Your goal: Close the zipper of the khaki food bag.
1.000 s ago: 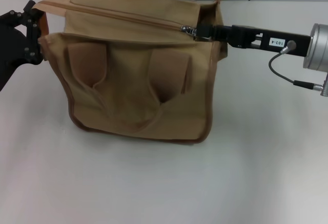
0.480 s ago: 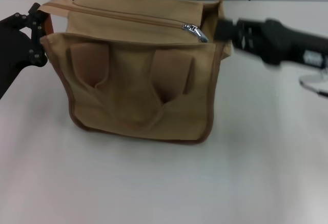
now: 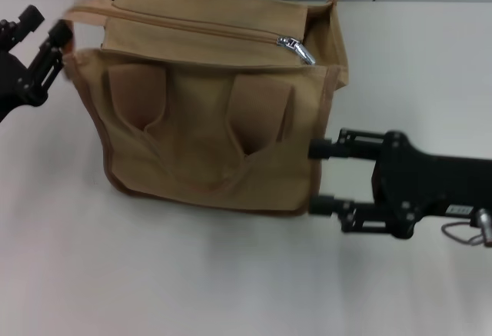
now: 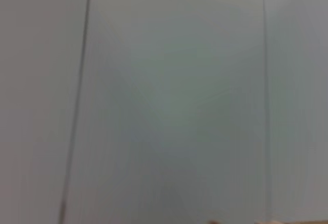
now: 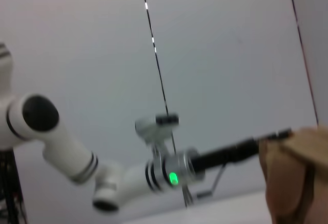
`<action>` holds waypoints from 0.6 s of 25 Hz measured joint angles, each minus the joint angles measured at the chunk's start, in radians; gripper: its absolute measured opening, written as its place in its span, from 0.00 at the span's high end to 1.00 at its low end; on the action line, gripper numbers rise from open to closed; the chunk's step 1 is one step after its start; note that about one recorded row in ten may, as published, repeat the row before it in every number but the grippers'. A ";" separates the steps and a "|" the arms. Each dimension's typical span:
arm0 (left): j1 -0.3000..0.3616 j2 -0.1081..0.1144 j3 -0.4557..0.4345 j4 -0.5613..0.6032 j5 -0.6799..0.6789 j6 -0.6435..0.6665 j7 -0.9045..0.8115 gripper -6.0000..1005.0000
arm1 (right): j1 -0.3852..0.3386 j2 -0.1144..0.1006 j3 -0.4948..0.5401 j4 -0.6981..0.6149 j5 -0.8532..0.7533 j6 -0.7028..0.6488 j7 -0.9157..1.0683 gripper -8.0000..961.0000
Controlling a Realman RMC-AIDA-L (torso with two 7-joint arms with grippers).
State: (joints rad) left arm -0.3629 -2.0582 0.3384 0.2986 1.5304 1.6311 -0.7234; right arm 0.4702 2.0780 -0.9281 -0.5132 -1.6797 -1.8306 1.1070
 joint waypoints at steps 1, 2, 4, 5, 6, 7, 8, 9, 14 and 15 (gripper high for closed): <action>0.012 0.005 0.047 0.042 0.001 0.000 -0.083 0.69 | 0.002 0.000 0.000 0.006 -0.016 0.011 -0.003 0.49; 0.019 0.010 0.080 0.068 0.001 0.000 -0.133 0.67 | 0.006 0.001 -0.001 0.012 -0.031 0.023 -0.004 0.45; 0.038 0.041 0.187 0.132 0.003 0.003 -0.295 0.62 | 0.016 0.001 -0.004 0.027 -0.053 0.043 -0.005 0.37; 0.041 0.054 0.217 0.144 0.004 0.006 -0.332 0.59 | 0.022 0.002 -0.006 0.035 -0.060 0.054 -0.005 0.33; 0.045 0.071 0.248 0.157 0.006 0.013 -0.386 0.56 | 0.027 0.002 -0.008 0.040 -0.069 0.064 -0.006 0.30; 0.046 0.088 0.275 0.164 0.012 0.029 -0.436 0.52 | 0.033 0.003 -0.010 0.045 -0.077 0.072 -0.006 0.26; 0.047 0.106 0.287 0.168 0.020 0.051 -0.477 0.47 | 0.037 0.003 -0.011 0.047 -0.086 0.078 -0.007 0.22; 0.048 0.118 0.293 0.170 0.028 0.073 -0.508 0.42 | 0.041 0.003 -0.013 0.050 -0.094 0.084 -0.007 0.22; 0.052 0.156 0.295 0.174 0.102 0.232 -0.592 0.26 | 0.058 0.004 -0.055 0.069 -0.106 0.103 -0.008 0.22; 0.053 0.157 0.296 0.175 0.119 0.260 -0.591 0.24 | 0.059 0.004 -0.064 0.070 -0.107 0.108 -0.009 0.22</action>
State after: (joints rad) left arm -0.3100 -1.9010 0.6342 0.4732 1.6490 1.8911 -1.3143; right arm 0.5292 2.0821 -0.9918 -0.4436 -1.7865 -1.7222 1.0984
